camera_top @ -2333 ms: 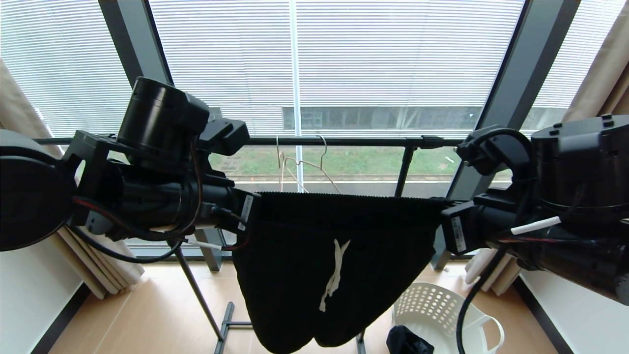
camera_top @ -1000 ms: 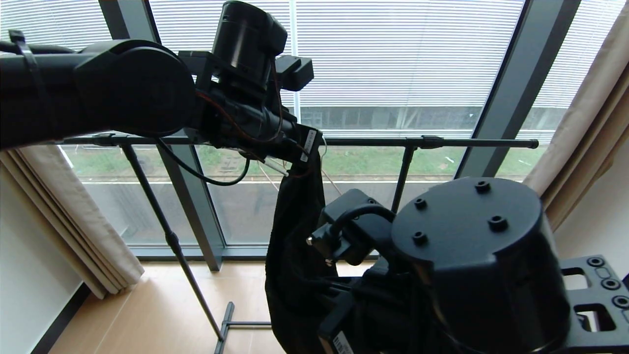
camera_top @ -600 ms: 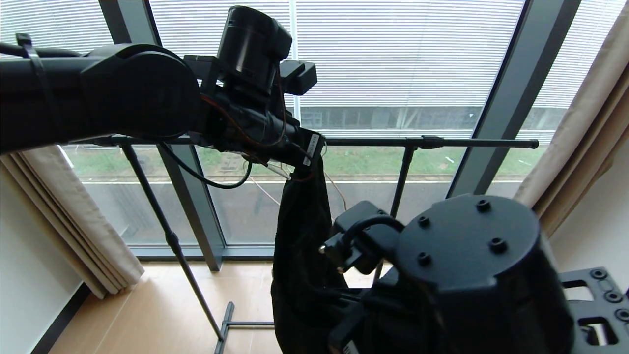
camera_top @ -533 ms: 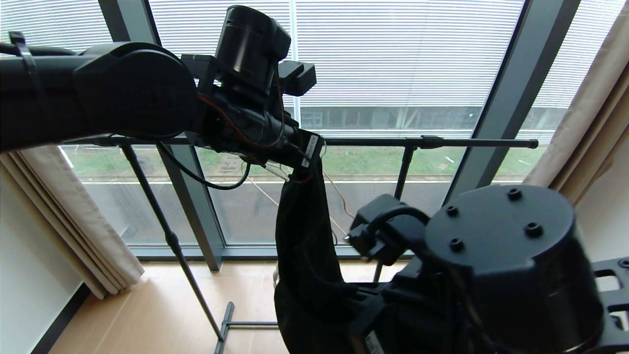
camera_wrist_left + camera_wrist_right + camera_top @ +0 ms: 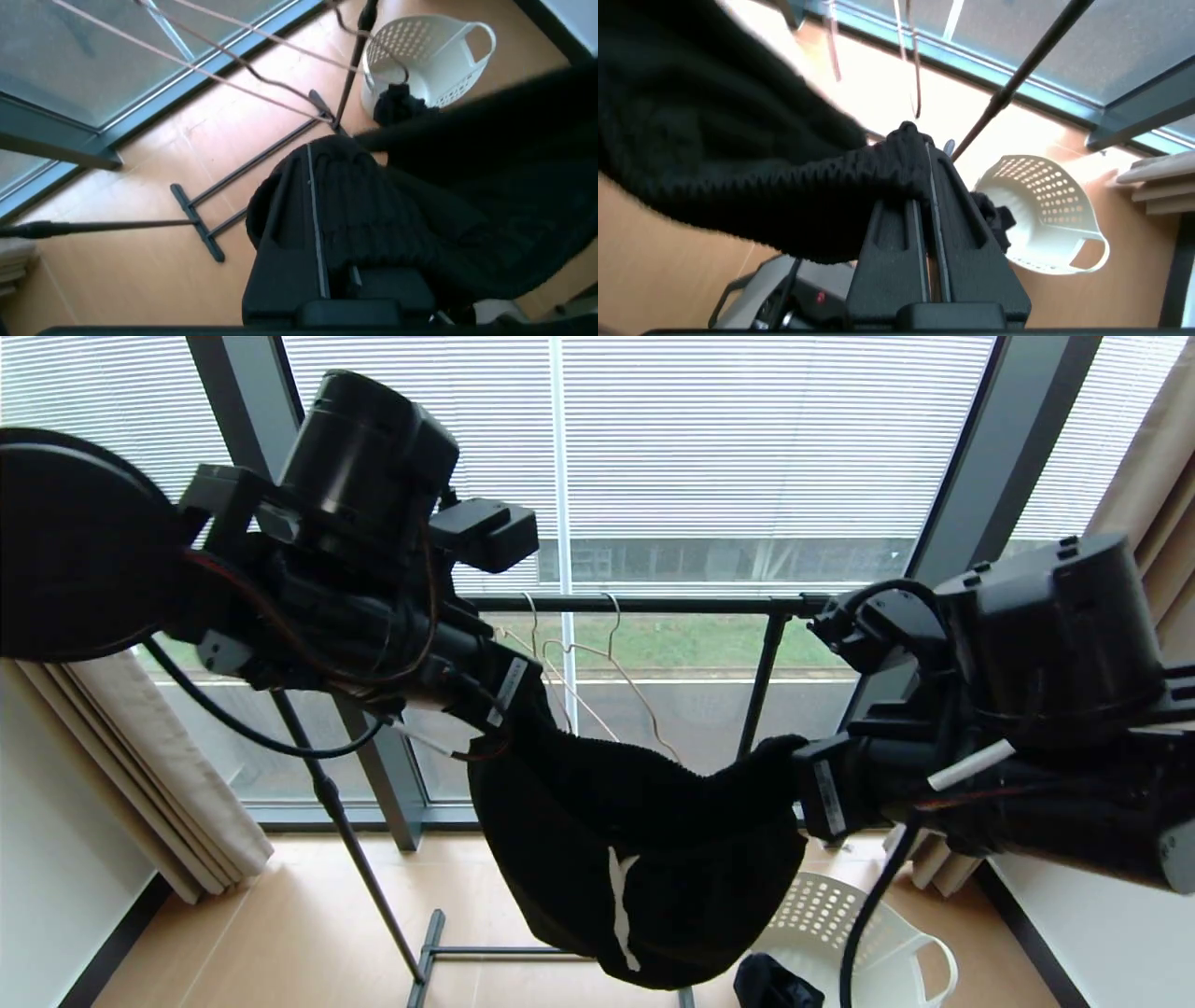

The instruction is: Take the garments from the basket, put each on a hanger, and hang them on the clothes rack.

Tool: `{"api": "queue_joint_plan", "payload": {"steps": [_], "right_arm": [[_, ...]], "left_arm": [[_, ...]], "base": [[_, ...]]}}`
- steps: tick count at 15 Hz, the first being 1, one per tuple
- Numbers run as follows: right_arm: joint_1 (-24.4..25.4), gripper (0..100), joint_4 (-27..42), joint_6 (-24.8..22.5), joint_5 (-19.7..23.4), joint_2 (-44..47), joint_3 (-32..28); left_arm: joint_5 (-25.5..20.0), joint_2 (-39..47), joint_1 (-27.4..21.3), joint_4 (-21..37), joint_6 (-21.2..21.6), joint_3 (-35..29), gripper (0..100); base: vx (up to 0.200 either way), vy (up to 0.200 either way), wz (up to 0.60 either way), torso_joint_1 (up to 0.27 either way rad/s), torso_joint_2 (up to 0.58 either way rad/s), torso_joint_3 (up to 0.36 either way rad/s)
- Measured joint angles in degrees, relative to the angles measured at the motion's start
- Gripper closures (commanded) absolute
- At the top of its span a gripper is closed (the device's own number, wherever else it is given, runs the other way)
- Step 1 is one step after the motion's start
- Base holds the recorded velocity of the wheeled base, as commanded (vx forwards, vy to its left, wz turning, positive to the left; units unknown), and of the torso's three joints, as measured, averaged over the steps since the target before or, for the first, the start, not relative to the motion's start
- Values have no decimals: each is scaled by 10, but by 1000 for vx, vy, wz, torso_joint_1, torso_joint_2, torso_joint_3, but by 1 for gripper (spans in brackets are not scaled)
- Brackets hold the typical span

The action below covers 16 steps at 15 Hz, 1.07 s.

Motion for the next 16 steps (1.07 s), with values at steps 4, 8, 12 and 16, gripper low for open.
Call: {"api": "queue_joint_plan", "payload": {"steps": [4, 8, 12, 16], "right_arm": [[-15, 100, 1, -3, -2, 95, -136], [-9, 100, 20, -10, -2, 198, -289], [17, 100, 41, -11, 0, 273, -395], [33, 100, 42, -6, 0, 305, -415]], "left_arm": [[2, -71, -22, 0, 6, 116, 100], [1, -95, -87, -1, -27, 152, 100], [0, -90, -146, -15, -58, 142, 100], [0, -82, -157, -25, -60, 141, 100]], "base": [[0, 0, 0, 0, 0, 0], [0, 0, 0, 0, 0, 0], [0, 0, 0, 0, 0, 0], [0, 0, 0, 0, 0, 0]]}}
